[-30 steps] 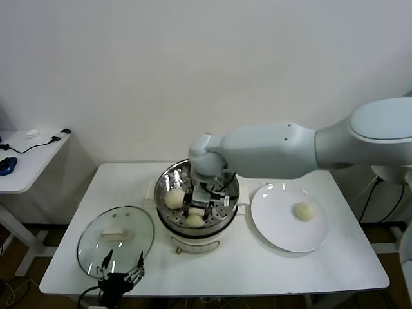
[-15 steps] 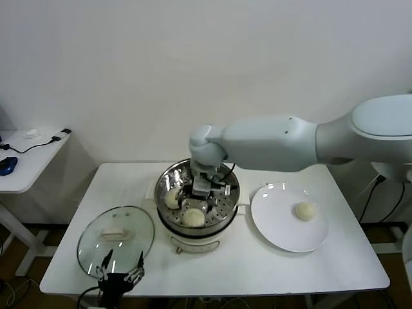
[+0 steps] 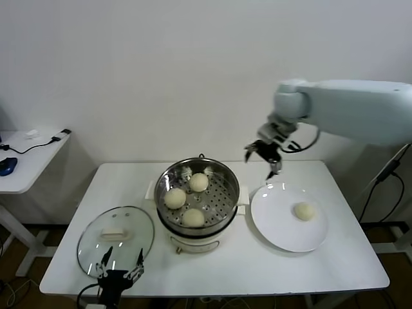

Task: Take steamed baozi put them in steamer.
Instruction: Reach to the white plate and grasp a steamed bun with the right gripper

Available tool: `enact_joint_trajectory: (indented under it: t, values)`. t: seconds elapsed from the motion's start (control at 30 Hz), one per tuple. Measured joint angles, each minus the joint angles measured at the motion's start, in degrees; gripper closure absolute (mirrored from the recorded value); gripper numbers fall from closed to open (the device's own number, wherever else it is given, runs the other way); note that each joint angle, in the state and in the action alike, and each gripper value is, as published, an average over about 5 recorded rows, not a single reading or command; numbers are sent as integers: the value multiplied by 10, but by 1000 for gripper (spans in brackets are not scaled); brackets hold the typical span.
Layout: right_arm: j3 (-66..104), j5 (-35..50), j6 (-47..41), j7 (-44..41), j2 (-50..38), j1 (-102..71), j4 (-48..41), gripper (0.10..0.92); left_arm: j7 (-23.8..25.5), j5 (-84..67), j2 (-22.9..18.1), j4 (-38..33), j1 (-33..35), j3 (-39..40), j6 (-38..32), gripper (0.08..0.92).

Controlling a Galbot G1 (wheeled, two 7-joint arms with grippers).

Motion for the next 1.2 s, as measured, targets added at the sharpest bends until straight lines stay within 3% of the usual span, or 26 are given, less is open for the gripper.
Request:
enact_joint_trajectory:
  t: [0.4,1.2]
  values:
    - [93,-61,-71,1,-90,-163,-96,203,1,0,-5,-3,8,-7,2,177]
    - [271,-155,-117,26,-64,-386,-237,208,-2,0,-8,0,13,-8,0,177]
